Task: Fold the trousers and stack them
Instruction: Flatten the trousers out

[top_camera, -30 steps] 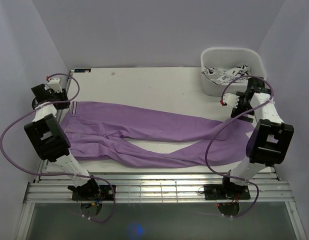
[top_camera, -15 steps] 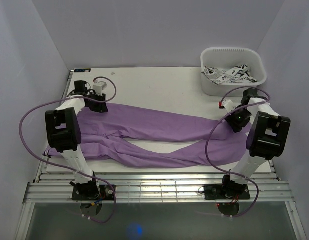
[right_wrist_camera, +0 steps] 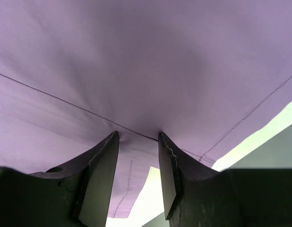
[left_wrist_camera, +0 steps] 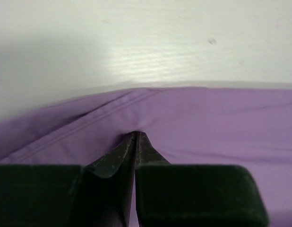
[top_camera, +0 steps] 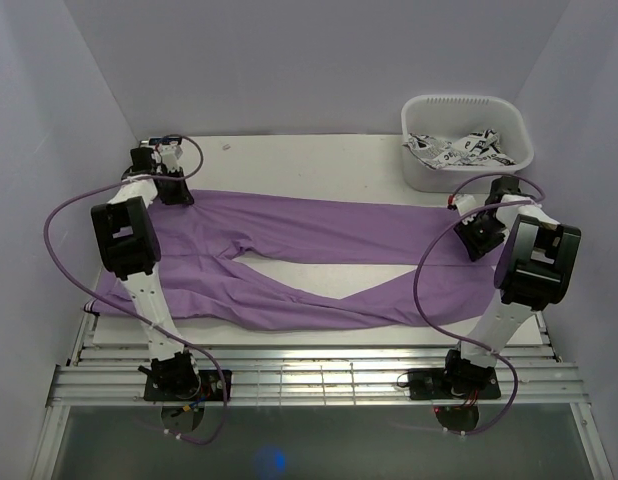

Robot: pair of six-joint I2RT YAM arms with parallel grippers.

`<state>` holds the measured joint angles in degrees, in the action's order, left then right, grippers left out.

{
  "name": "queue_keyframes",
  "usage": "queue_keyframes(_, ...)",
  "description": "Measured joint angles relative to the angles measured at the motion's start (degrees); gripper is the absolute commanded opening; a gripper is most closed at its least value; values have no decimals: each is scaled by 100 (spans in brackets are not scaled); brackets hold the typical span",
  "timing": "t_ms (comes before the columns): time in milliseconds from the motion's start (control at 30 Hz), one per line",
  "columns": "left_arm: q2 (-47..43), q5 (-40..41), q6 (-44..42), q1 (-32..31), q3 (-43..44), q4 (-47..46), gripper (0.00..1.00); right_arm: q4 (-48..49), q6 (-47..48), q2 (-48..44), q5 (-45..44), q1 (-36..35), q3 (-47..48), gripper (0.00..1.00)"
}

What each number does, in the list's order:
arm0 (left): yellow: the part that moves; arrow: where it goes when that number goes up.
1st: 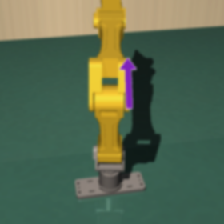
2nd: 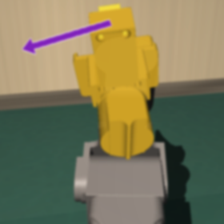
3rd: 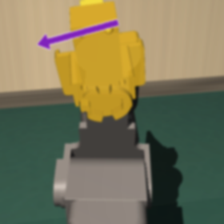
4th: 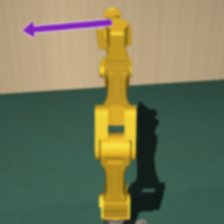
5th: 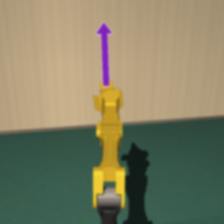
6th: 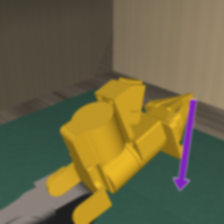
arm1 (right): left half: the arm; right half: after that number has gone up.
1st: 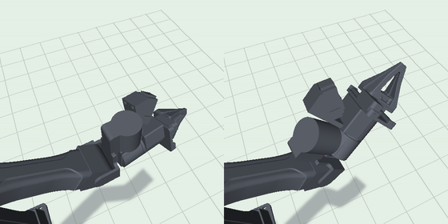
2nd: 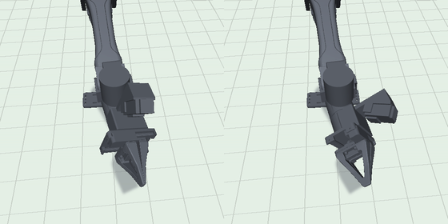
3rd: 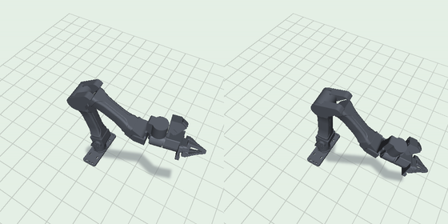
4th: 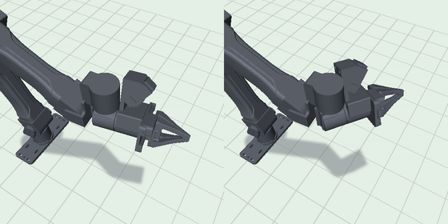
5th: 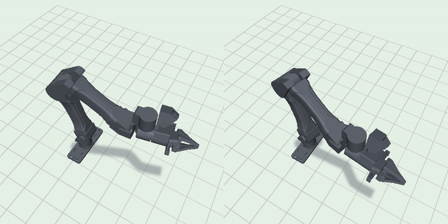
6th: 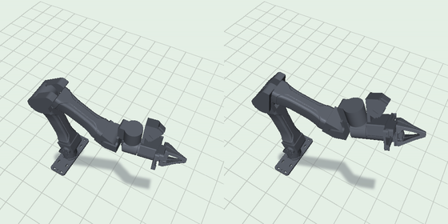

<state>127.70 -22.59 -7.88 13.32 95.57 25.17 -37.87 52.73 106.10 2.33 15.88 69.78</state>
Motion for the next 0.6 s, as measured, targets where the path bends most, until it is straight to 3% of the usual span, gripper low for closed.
queue_keyframes(133,308,-109,136,343,479,-17,38,22,-140,190,2,28,256,52)
queue_keyframes(267,540,-273,162,472,949,203,55,33,-422,564,140,33,911,71)
queue_keyframes(333,555,-358,50,483,1132,474,66,-160,-424,544,293,57,1056,76)
queue_keyframes(433,387,-378,-212,507,1169,957,71,-660,-181,212,588,68,1095,80)
queue_keyframes(600,-695,-553,-1163,796,343,1891,71,-1373,837,-1143,885,94,525,82)
